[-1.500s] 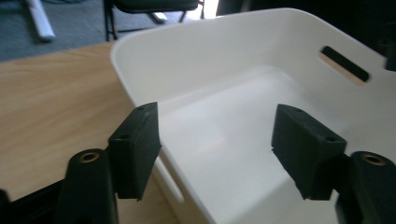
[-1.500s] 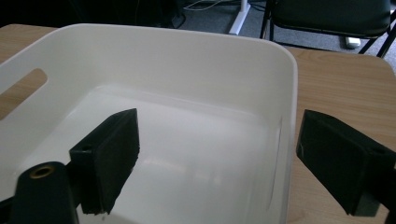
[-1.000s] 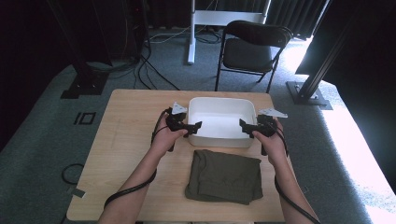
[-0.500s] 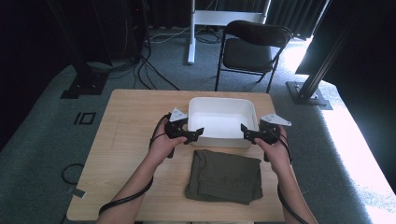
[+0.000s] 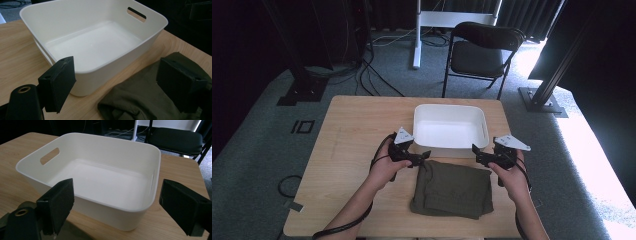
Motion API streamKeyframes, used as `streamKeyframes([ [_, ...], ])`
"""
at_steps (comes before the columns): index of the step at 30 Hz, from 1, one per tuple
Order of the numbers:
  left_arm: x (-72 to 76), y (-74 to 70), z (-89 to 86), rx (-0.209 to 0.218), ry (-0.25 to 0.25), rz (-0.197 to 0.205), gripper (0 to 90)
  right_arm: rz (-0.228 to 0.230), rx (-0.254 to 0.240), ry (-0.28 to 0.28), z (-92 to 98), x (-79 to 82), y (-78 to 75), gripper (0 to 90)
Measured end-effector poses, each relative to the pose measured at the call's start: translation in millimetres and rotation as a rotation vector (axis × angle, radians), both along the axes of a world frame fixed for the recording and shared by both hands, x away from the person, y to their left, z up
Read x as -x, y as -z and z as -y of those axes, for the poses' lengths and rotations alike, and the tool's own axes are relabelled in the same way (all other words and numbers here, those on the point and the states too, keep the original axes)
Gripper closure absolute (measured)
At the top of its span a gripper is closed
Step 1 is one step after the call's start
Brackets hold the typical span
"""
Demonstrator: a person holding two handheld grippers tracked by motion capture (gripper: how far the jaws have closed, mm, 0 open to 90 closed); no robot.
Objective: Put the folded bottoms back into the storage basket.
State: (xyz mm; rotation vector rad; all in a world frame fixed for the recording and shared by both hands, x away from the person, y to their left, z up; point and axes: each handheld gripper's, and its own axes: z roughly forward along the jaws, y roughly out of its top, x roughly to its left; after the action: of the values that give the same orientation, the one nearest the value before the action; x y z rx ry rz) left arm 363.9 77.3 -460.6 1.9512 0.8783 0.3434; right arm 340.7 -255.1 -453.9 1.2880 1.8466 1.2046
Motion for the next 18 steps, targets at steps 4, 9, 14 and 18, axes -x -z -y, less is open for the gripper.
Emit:
streamKeyframes([
  [4,6.2,7.6,0.5,-0.012,0.008,-0.011,17.1,-0.001,-0.009,0.011,2.8,9.8,4.7,12.6],
  [9,16.0,20.1,5.0,-0.034,0.018,-0.037,17.1,-0.03,-0.008,0.016,6.5,20.5,17.2,12.6],
  [14,24.1,29.6,12.9,-0.045,0.039,-0.053,17.1,-0.075,-0.013,0.006,7.2,30.3,34.9,12.5],
  [18,29.3,35.5,16.3,-0.057,0.032,-0.063,17.1,-0.115,0.0,0.005,6.1,34.8,49.9,12.6],
])
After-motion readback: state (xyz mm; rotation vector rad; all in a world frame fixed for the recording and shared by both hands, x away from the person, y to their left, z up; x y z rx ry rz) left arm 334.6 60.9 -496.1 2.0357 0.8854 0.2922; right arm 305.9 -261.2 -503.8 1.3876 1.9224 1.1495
